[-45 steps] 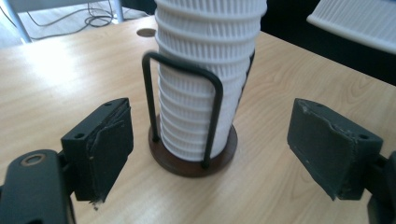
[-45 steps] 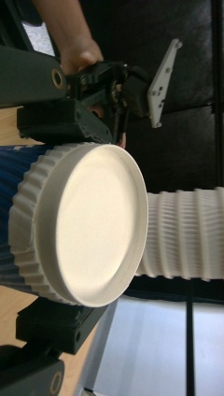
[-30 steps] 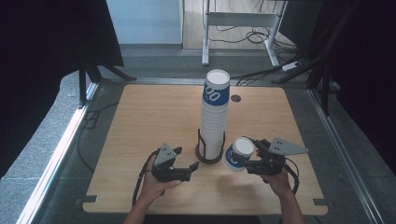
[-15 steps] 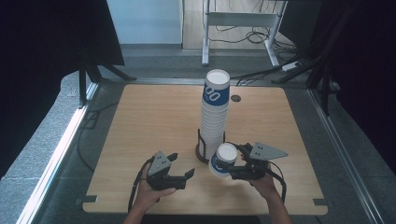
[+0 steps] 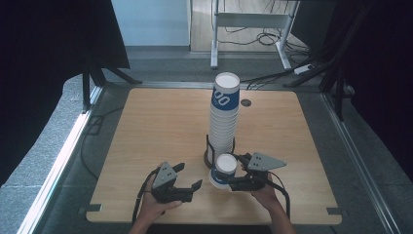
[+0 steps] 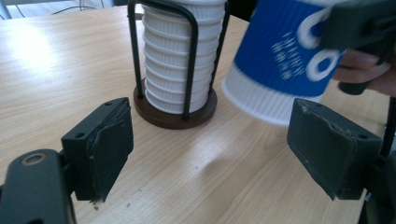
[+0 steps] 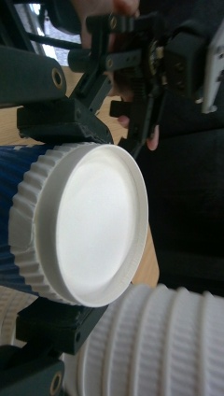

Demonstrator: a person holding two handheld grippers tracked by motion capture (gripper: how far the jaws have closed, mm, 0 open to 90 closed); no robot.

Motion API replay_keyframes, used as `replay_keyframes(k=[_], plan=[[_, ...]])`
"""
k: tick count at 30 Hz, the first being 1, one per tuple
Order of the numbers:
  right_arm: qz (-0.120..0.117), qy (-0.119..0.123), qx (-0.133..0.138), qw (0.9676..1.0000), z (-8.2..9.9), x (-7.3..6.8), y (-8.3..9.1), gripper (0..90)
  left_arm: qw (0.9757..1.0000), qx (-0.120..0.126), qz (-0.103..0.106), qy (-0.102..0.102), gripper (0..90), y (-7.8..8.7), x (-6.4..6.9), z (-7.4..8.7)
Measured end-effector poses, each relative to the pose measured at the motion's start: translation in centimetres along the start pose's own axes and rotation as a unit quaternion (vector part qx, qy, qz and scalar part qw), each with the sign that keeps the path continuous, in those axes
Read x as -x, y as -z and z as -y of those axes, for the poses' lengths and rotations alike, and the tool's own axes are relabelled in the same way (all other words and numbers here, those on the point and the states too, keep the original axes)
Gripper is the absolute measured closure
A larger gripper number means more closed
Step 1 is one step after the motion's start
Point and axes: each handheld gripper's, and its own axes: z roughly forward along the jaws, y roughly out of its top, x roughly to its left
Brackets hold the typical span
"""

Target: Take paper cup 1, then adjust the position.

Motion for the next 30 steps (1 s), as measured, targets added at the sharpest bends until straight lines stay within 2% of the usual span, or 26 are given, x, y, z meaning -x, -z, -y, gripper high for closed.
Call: replay_keyframes(k=[5, 11, 15, 25, 30], plan=[[-0.006, 0.001, -0.005, 1.0000, 0.3, -0.3, -0.9, 27.8, 0.9999, -0.006, 0.005, -0.013, 15.1, -0.2, 0.8, 0.0], [-0.002, 0.003, -0.004, 1.0000, 0.4, -0.6, -1.1, 27.8, 0.9996, -0.010, -0.003, -0.027, 14.9, -0.2, 1.3, -0.1], [0.001, 0.002, 0.000, 1.0000, 0.4, -0.5, -1.0, 27.8, 0.9993, -0.014, -0.001, -0.035, 14.8, -0.3, 1.8, -0.2], [0.003, -0.003, 0.004, 1.0000, 0.5, -0.6, -1.3, 27.8, 0.9990, -0.024, 0.010, -0.035, 12.4, -1.0, 2.2, -0.1], [0.001, -0.004, 0.003, 1.0000, 0.6, -0.8, -1.6, 27.8, 0.9984, -0.033, 0.006, -0.045, 12.1, -1.5, 2.6, 0.0]])
